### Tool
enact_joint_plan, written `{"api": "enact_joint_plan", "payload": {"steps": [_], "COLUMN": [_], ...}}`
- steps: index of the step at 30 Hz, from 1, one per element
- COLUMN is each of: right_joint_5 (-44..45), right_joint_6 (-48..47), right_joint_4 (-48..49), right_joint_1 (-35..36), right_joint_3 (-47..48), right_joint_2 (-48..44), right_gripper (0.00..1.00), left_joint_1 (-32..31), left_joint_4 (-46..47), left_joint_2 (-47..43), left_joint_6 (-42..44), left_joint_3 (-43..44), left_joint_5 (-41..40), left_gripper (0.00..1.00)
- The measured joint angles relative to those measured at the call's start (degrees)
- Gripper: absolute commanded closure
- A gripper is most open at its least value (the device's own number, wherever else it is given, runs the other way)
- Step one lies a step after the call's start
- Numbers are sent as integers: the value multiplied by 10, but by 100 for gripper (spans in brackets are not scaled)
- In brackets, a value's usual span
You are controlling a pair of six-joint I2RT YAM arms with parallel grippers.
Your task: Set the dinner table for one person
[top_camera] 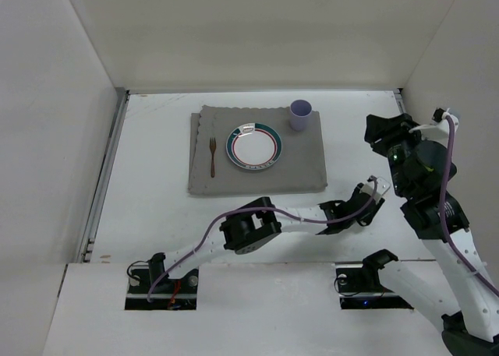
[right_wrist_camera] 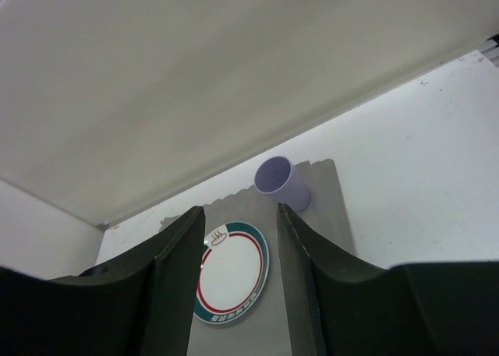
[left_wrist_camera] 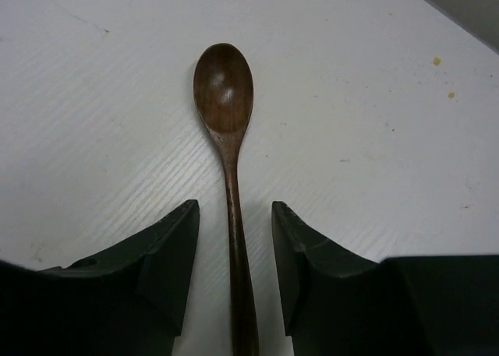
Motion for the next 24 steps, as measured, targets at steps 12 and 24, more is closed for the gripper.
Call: {"api": "enact_joint_plan", "payload": {"steps": [12, 24], "right_joint_5": [-1, -5], "right_joint_6": [4, 4], "right_joint_4": [0, 16], "right_joint_1": [0, -1], "right_joint_3": [-8, -9], "right_joint_2": [-4, 0], "right_gripper": [52, 48], "left_joint_1": [-3, 7], "left_joint_4": [30, 101], "left_joint_2": [-4, -231], "left_joint_6": [3, 4], "left_joint_3": [-23, -294], "left_joint_5": [21, -43], "left_gripper": [95, 96]}}
